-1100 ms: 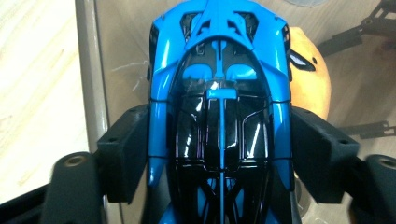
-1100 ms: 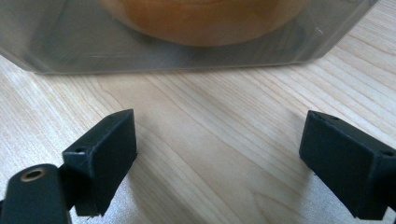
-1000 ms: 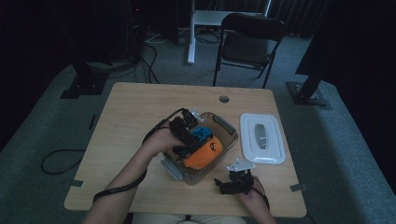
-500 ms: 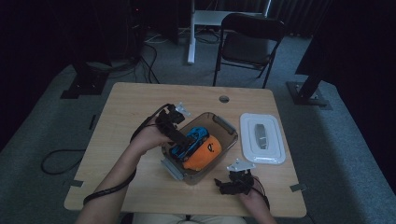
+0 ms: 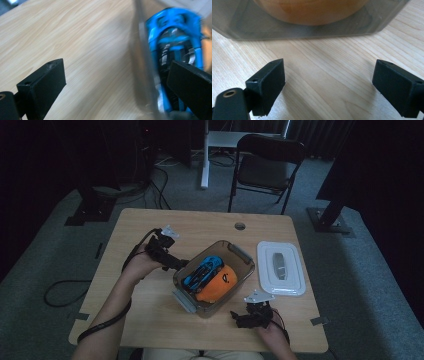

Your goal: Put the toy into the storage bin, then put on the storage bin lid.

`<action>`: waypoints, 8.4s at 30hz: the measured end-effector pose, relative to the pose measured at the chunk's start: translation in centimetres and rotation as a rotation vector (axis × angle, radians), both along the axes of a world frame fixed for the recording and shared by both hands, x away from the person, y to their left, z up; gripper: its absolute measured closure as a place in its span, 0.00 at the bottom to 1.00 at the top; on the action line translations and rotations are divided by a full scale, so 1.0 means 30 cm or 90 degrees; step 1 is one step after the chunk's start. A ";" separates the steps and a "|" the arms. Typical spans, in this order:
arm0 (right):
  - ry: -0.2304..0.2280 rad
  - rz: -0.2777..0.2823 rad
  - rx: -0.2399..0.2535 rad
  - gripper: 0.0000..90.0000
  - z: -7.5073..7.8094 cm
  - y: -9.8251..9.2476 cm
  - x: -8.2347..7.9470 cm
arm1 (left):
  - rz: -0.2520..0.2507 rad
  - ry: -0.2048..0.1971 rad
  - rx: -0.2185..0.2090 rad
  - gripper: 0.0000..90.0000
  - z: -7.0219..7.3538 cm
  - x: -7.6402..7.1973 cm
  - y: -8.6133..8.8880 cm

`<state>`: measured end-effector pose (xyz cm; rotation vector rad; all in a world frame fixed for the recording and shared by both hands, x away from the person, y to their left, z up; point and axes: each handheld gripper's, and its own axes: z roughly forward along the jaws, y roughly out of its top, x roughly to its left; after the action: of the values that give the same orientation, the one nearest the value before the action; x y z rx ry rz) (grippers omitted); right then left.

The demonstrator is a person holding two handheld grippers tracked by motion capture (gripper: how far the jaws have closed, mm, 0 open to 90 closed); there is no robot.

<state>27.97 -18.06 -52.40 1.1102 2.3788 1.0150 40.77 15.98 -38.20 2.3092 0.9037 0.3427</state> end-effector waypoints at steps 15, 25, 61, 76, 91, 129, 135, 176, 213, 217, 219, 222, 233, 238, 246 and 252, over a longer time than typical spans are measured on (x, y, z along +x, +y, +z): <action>-0.004 -0.016 0.005 0.12 0.012 -0.017 0.026 | 0.074 0.008 -0.003 0.03 -0.162 0.075 0.147; -0.027 -0.046 0.017 0.12 0.051 -0.037 0.077 | 0.066 0.010 -0.026 0.03 -0.280 0.120 0.093; -0.035 -0.080 0.039 0.14 0.060 -0.030 0.147 | 0.007 0.011 0.016 0.03 -0.339 -0.009 -0.025; -0.046 -0.074 0.028 0.15 0.069 -0.002 0.185 | 0.035 0.001 0.025 0.03 -0.340 -0.114 -0.020; -0.067 -0.061 0.024 0.17 0.078 -0.011 0.248 | -0.013 0.008 0.011 0.03 -0.340 -0.200 -0.031; -0.059 -0.340 0.031 0.25 0.129 -0.389 0.287 | -0.051 0.013 -0.024 0.03 -0.419 -0.223 -0.113; -0.034 -0.342 0.031 0.32 0.092 -0.399 0.326 | -0.063 0.015 -0.030 0.03 -0.420 -0.230 -0.155; -0.144 -0.163 0.139 0.75 0.491 -0.200 0.136 | -0.101 0.019 -0.033 0.03 -0.439 -0.243 -0.258; -0.042 0.025 0.093 0.75 0.433 0.128 0.158 | -0.078 0.010 -0.032 0.03 -0.428 -0.252 -0.209; -0.039 0.025 0.092 0.75 0.419 0.132 0.151 | -0.074 0.011 -0.035 0.03 -0.430 -0.251 -0.207; -0.034 0.025 0.101 0.75 0.410 0.127 0.153 | -0.074 0.010 -0.034 0.03 -0.431 -0.250 -0.207; -0.040 0.023 0.097 0.75 0.409 0.129 0.150 | -0.073 0.009 -0.035 0.03 -0.429 -0.249 -0.208; -0.083 -0.003 0.129 0.31 0.426 0.072 0.134 | -0.057 0.007 -0.038 0.03 -0.420 -0.240 -0.190; -0.123 -0.066 0.124 0.14 0.433 -0.010 0.154 | -0.043 0.007 -0.043 0.03 -0.417 -0.225 -0.183; -0.166 -0.152 0.164 0.14 0.405 -0.168 0.222 | -0.026 -0.006 -0.046 0.03 -0.398 -0.208 -0.178; -0.151 -0.221 0.120 0.14 0.311 -0.248 0.287 | -0.017 -0.006 -0.049 0.03 -0.394 -0.194 -0.168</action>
<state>36.58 -25.49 -43.06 1.3287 1.8551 1.1837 34.96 10.95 -50.02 2.2451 0.8667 0.3014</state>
